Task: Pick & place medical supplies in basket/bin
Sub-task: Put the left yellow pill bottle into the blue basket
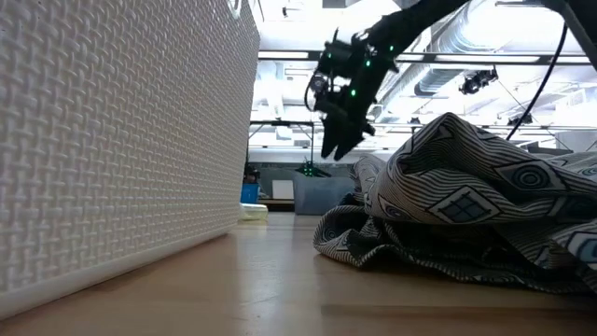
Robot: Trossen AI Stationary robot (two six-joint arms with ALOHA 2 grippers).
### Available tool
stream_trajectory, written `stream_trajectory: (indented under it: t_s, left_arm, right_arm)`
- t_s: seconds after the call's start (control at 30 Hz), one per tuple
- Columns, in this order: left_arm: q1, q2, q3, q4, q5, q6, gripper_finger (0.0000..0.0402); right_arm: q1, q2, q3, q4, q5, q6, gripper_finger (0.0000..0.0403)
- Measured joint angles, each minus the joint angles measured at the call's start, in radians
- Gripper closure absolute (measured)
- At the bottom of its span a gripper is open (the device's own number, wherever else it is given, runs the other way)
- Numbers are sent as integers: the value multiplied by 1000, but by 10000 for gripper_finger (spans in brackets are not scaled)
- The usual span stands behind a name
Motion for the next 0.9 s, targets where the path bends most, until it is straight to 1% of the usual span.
stream_trajectory:
  t_s: [0.33,0.53,0.73,0.9]
  left_arm:
    - [0,0,0,0,0,0,266]
    - [0,0,0,0,0,0,266]
    - [0,0,0,0,0,0,266]
    - [0,0,0,0,0,0,266]
  right_arm:
    - [87,-133,0,-36,0,-5,168]
    - [171,-202,0,-102,0,4,168]
    - [263,-225,0,-118,-1,-2,168]
    - [307,-225,0,-119,-4,-57,168]
